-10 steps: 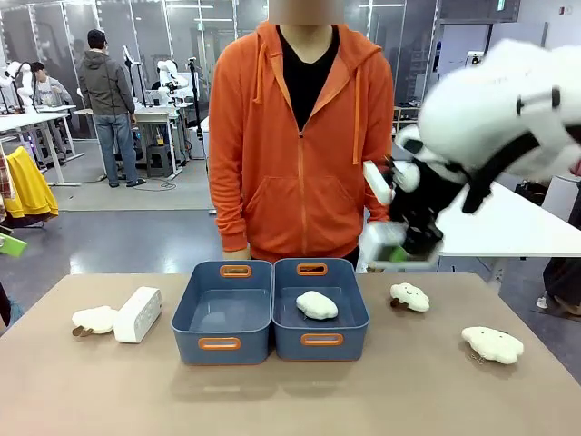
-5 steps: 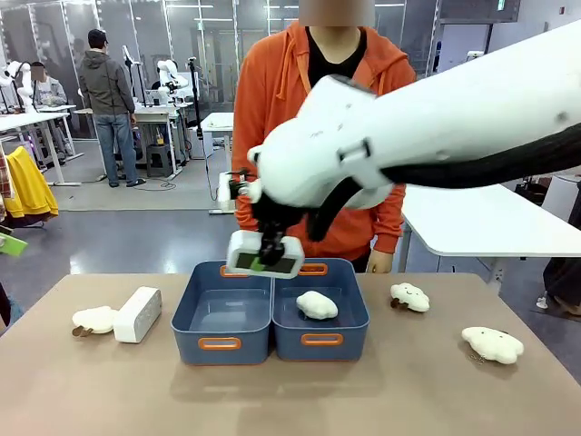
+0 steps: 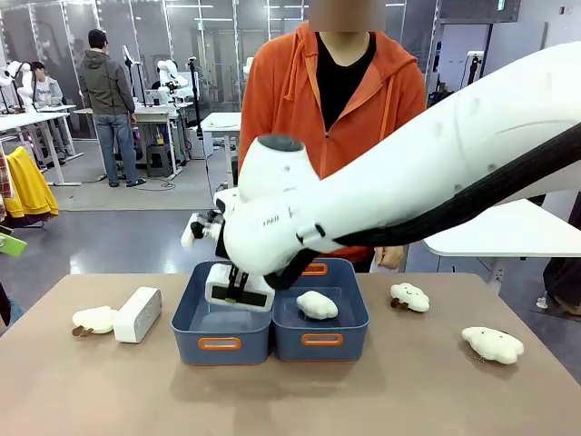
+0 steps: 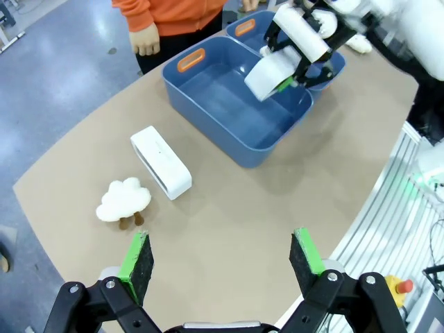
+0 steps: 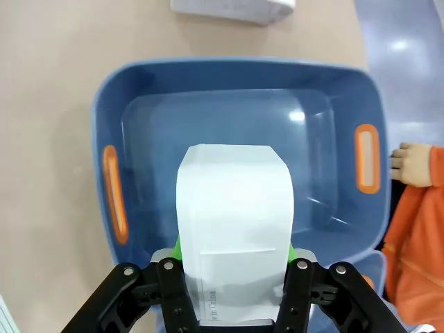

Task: Sort the digital clocks into the basket.
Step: Pick up the Digital clock from the table and place it into the empty Plastic storage basket.

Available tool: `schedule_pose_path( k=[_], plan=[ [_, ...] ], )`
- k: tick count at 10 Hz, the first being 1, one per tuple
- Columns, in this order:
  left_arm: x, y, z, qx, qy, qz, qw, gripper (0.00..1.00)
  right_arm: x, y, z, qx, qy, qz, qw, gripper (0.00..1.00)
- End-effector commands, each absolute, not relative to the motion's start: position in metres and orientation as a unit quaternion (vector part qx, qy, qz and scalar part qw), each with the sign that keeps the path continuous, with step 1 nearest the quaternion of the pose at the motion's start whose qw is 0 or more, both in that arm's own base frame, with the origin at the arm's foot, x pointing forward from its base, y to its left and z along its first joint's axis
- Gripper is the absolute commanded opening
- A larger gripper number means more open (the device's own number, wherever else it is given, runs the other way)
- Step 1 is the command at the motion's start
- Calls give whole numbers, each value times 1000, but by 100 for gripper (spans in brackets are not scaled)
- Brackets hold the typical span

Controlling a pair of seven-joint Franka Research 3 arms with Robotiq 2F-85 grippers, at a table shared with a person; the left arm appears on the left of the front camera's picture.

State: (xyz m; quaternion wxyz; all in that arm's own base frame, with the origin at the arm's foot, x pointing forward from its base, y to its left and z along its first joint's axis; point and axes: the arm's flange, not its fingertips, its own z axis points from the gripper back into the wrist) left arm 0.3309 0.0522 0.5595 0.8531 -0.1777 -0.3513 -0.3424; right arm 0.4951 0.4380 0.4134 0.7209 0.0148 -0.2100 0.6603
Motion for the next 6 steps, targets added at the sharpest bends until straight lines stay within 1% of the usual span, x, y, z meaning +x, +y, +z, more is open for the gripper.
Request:
schedule_pose_path(
  k=[1, 3, 4, 5, 6],
  plan=[
    [332, 54, 561, -182, -350, -351, 849, 100, 487, 456, 396, 0, -214, 642, 736, 35],
    [332, 54, 561, -182, -350, -351, 849, 100, 481, 459, 385, 3, -202, 655, 728, 35],
    [332, 54, 561, -182, -350, -351, 849, 100, 481, 459, 385, 3, -202, 653, 730, 65],
    [332, 54, 561, -182, -350, -351, 849, 100, 481, 458, 386, 7, -202, 653, 730, 78],
    [332, 54, 561, -182, -350, -351, 849, 100, 481, 458, 389, 10, -205, 654, 728, 94]
  ],
)
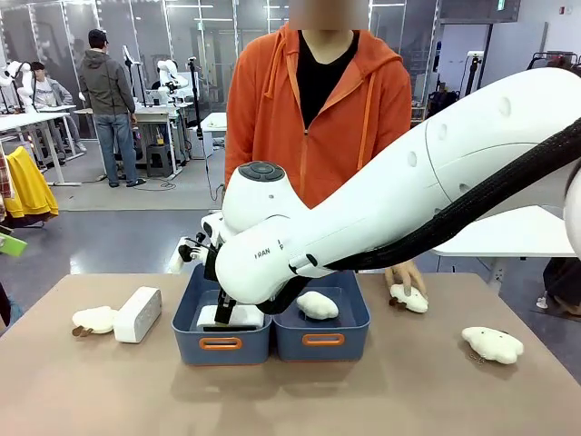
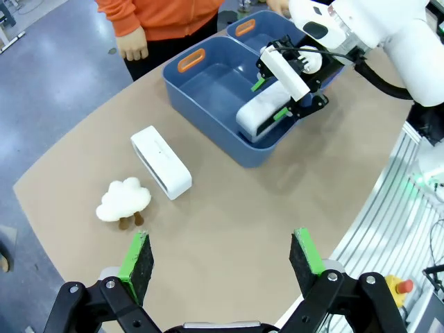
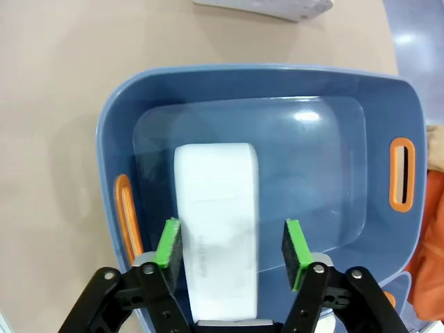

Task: Sort the digital clocks into the basket.
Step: Pick up the Digital clock from the table and place it into the empty Plastic storage basket.

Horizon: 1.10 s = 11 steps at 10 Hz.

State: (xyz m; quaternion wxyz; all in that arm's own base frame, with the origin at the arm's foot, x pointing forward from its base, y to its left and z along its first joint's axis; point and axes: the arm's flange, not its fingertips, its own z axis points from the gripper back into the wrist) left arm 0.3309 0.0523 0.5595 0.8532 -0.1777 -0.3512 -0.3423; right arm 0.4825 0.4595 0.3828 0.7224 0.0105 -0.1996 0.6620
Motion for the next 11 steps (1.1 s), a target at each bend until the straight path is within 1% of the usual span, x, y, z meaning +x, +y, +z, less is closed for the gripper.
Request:
schedule_pose_path(
  k=[1, 2, 3, 11],
  plan=[
    [332, 54, 561, -182, -350, -351, 849, 100, 482, 454, 392, 13, -207, 650, 731, 100],
    [332, 54, 561, -182, -350, -351, 849, 100, 482, 445, 394, 16, -200, 657, 727, 100],
    [332, 54, 561, -182, -350, -351, 849, 100, 484, 459, 386, 10, -202, 661, 723, 100],
    [332, 54, 561, -182, -350, -351, 849, 100, 484, 459, 386, 10, -202, 661, 723, 100]
  ],
)
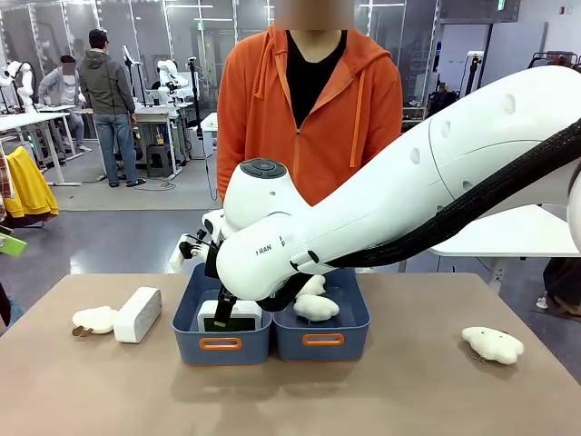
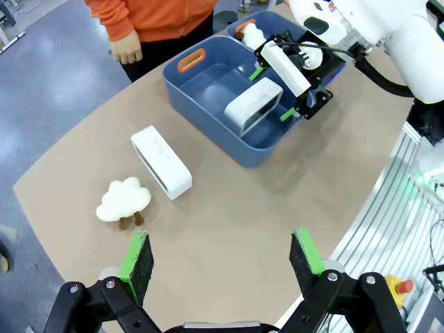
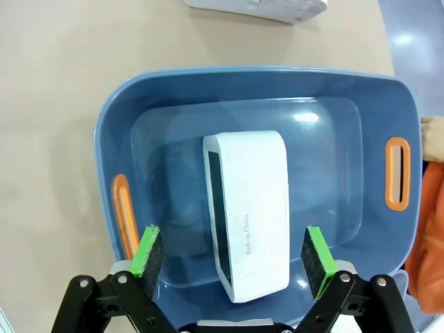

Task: Sort the digital clocks into the basket.
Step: Pick up the Digital clock from the table and place it into the empty Plastic storage basket.

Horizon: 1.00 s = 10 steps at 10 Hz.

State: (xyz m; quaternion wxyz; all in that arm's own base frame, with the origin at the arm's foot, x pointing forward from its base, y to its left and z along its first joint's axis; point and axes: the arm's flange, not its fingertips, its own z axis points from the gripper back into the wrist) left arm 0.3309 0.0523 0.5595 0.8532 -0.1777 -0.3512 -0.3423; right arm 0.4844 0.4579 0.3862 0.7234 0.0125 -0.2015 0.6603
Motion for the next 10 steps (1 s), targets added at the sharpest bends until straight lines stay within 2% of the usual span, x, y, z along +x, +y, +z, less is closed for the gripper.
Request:
schedule_pose_path(
  k=[1, 2, 4, 6, 8, 10],
  plan=[
    [332, 54, 561, -182, -350, -351, 849, 100, 484, 459, 386, 10, -202, 661, 723, 100],
    [332, 54, 561, -182, -350, -351, 849, 100, 484, 458, 386, 13, -201, 660, 723, 100],
    [332, 54, 561, -182, -350, -351, 849, 100, 467, 437, 455, 49, -226, 638, 734, 100],
    [332, 54, 561, -182, -350, -351, 849, 100, 453, 390, 493, 78, -217, 609, 758, 100],
    [332, 54, 561, -182, -350, -351, 849, 100, 450, 313, 507, 108, -214, 549, 801, 100],
    [332, 54, 561, -182, -350, -351, 849, 100, 431, 226, 515, 118, -241, 466, 843, 100]
  ],
)
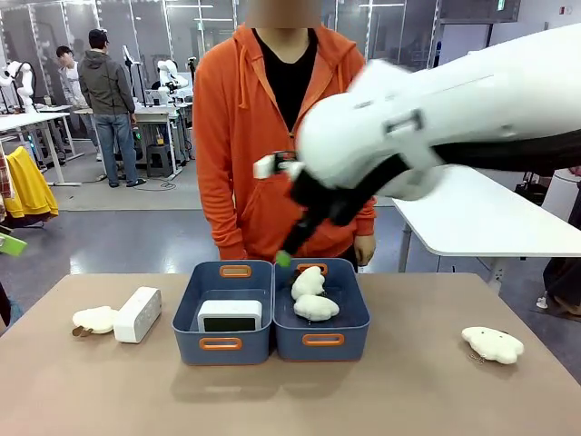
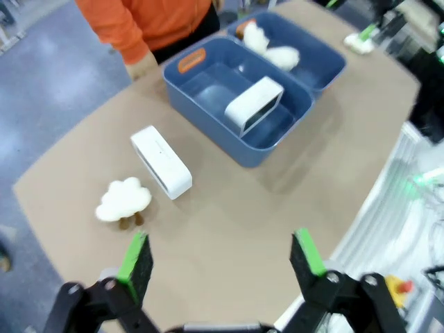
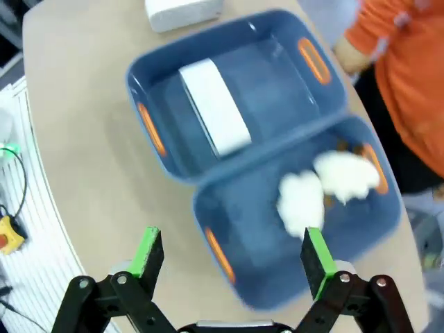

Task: Sort the digital clocks into the basket.
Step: Pick up the Digital clock from the table and place it into the empty Plastic storage basket.

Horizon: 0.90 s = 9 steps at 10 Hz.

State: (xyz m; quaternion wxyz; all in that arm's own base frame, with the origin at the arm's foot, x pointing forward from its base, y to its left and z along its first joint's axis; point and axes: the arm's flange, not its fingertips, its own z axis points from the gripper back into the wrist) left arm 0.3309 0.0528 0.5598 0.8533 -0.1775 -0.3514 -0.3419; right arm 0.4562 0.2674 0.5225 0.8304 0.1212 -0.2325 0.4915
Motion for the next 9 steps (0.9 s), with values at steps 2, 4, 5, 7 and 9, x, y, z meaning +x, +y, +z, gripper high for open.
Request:
schedule_pose_path(
  k=[2, 4, 5, 7, 9],
  plan=[
    [332, 54, 561, -182, -350, -351, 849, 100, 396, 150, 512, 112, -260, 376, 882, 100],
    [332, 54, 561, -182, -350, -351, 849, 100, 365, 92, 493, 101, -265, 288, 915, 100],
    [332, 54, 561, -182, -350, -351, 849, 100, 354, 68, 483, 95, -262, 259, 925, 100],
    [332, 54, 561, -182, -350, -351, 849, 100, 341, 42, 474, 105, -260, 224, 933, 100],
    [332, 54, 561, -182, -350, -351, 849, 100, 345, 39, 456, 133, -246, 205, 938, 100]
  ],
)
